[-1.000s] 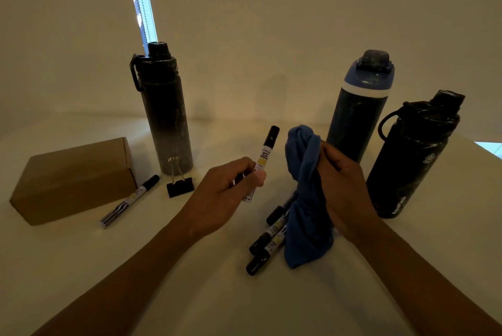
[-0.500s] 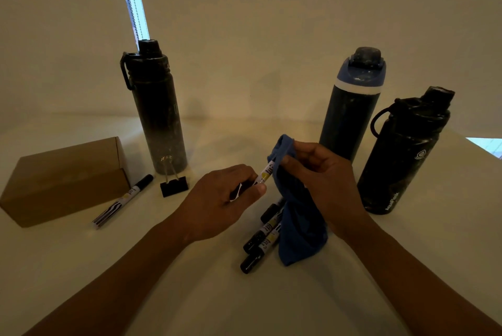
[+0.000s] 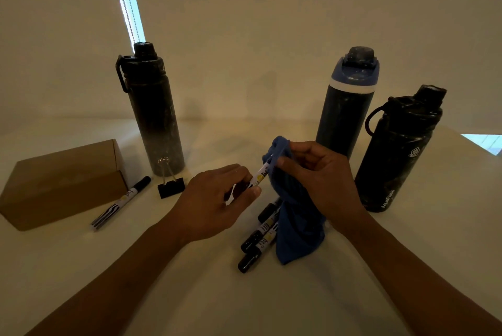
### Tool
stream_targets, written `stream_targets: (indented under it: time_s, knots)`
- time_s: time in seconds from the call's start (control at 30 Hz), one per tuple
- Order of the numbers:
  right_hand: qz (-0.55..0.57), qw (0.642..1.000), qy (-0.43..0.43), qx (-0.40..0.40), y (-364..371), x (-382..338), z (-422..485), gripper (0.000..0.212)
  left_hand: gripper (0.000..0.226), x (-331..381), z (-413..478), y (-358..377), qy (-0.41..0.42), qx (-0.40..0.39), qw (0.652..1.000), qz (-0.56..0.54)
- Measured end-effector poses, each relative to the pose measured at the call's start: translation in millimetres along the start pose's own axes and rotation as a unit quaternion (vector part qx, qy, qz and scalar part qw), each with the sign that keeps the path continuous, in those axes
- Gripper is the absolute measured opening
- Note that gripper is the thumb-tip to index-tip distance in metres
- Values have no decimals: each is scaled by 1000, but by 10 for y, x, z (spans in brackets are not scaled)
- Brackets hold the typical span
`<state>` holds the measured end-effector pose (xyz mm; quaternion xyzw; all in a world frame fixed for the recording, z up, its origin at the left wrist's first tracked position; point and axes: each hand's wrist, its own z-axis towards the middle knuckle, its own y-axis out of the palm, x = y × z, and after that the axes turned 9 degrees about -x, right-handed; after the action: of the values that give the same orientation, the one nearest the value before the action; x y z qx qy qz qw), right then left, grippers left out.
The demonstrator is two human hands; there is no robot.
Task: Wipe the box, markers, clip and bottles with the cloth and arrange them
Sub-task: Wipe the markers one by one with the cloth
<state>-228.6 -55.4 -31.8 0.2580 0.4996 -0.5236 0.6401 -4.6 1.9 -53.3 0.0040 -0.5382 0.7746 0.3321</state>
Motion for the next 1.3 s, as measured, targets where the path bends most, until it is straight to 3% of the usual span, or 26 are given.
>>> stream_targets:
  time_s: [0.1,0.23,0.6,0.7,0.8,0.97,1.3]
  knots:
    - [-11,999,-4,33,-43,-7,12,15,31,27,21,5,7,9,1000,9]
    - [29,998,28,45,-23,-2,12,21,27,48,31,23,13,37,999,32]
    - [-7,999,-41,-14,98,7,-27,26,26,1,14,39,12,60,995,75]
    - [-24,999,-33,4,65,-13,-16,15,26,11,19,42,13,60,995,73]
    - [-51,998,-18,14,9,-19,-3,34,28,-6,34,36,10,69,995,73]
    - [24,998,-21,-55,-23,-82,-29,31,28,-34,24,-22,10,91,994,60]
    - [-28,999,-30,-27,31,-25,-21,47,26,-19,23,15,18,73,992,101]
